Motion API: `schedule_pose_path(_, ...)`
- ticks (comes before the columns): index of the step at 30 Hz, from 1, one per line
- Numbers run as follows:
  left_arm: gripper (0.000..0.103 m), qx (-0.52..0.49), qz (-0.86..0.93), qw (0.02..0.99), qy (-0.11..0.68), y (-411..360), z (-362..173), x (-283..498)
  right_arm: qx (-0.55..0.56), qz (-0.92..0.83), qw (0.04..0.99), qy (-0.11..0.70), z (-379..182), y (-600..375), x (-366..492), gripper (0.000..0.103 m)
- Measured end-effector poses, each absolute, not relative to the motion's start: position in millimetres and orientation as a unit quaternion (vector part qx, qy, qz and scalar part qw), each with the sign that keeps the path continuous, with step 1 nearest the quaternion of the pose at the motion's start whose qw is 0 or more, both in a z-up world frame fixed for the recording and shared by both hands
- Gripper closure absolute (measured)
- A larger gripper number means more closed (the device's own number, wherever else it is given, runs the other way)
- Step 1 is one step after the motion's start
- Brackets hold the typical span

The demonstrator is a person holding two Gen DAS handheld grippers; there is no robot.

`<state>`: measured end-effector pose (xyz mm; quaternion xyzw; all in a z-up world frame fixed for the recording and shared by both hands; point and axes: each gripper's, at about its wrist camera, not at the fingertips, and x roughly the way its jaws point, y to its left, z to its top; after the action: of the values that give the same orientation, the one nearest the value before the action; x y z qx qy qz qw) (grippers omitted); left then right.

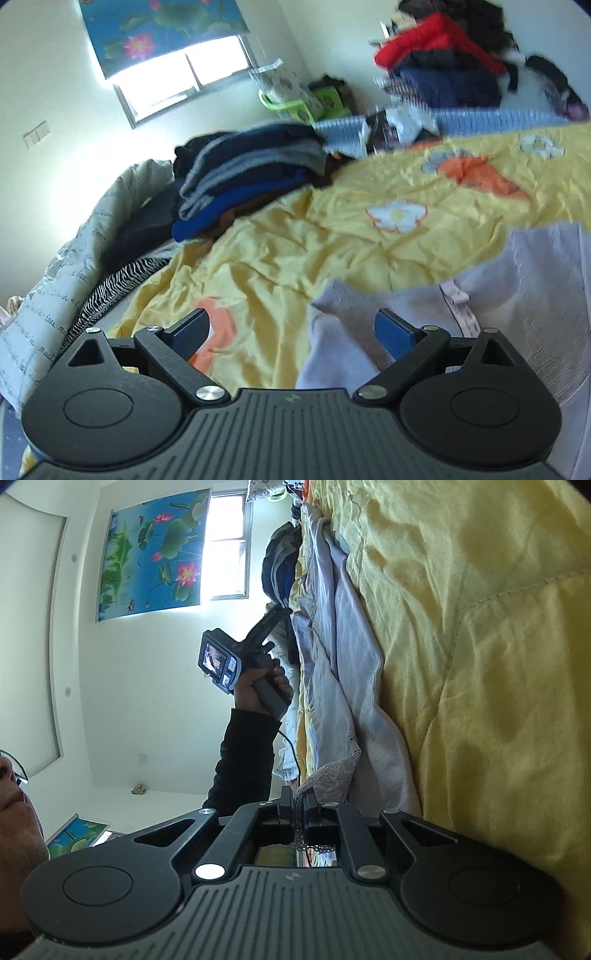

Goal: Fold small clothes

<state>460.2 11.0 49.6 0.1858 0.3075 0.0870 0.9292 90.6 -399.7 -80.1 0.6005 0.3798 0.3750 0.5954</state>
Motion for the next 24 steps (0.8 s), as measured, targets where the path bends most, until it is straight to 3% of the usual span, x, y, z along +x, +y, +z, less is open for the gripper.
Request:
schedule_pose_path(1,0.006,0.208,0.099,0.92,0.316,7.5,43.5,464.6,0.601,0.376,0.595,0.38,-80.9,-399.6,90.7,0.088)
schedule_pose_path(2,0.017,0.227,0.109,0.91,0.329,5.4,36.6,470.0,0.601,0.377,0.594,0.379,-80.9,-399.6,91.0,0.088)
schedule_pose_path(3,0.033,0.233,0.114,0.902,0.344,7.2,30.7,475.1,0.601,0.378,0.593,0.379,-81.2,-399.8,90.8,0.088)
schedule_pose_path(4,0.064,0.22,0.115,0.897,0.366,13.1,27.5,479.9,0.601,0.379,0.593,0.379,-81.3,-400.0,90.5,0.088)
schedule_pose_path(5,0.073,0.19,0.115,0.896,0.385,22.2,26.8,482.8,0.601,0.379,0.594,0.378,-81.4,-400.2,90.3,0.088)
schedule_pose_path(7,0.078,0.153,0.106,0.901,0.391,34.1,28.0,482.9,0.601,0.381,0.595,0.374,-81.6,-400.1,90.2,0.088)
schedule_pose_path(12,0.078,0.132,0.117,0.91,0.375,46.0,43.0,482.5,0.598,0.385,0.595,0.374,-82.8,-400.4,90.7,0.088)
schedule_pose_path(15,0.077,0.147,0.112,0.897,0.401,48.2,25.6,493.5,0.59,0.383,0.602,0.378,-80.6,-398.7,90.1,0.088)
schedule_pose_path(18,0.073,0.23,0.12,0.899,0.352,31.6,10.4,483.3,0.591,0.382,0.602,0.377,-79.7,-398.8,89.7,0.087)
schedule_pose_path(21,0.072,0.205,0.097,0.915,0.335,32.0,22.0,471.2,0.592,0.377,0.603,0.379,-77.9,-397.7,88.4,0.082)
schedule_pose_path(22,0.067,0.201,0.087,0.92,0.325,32.5,29.1,464.6,0.592,0.375,0.603,0.38,-77.5,-397.5,88.1,0.08)
schedule_pose_path(24,0.045,0.2,0.09,0.932,0.287,34.2,47.2,444.3,0.593,0.364,0.606,0.385,-74.9,-397.4,87.4,0.083)
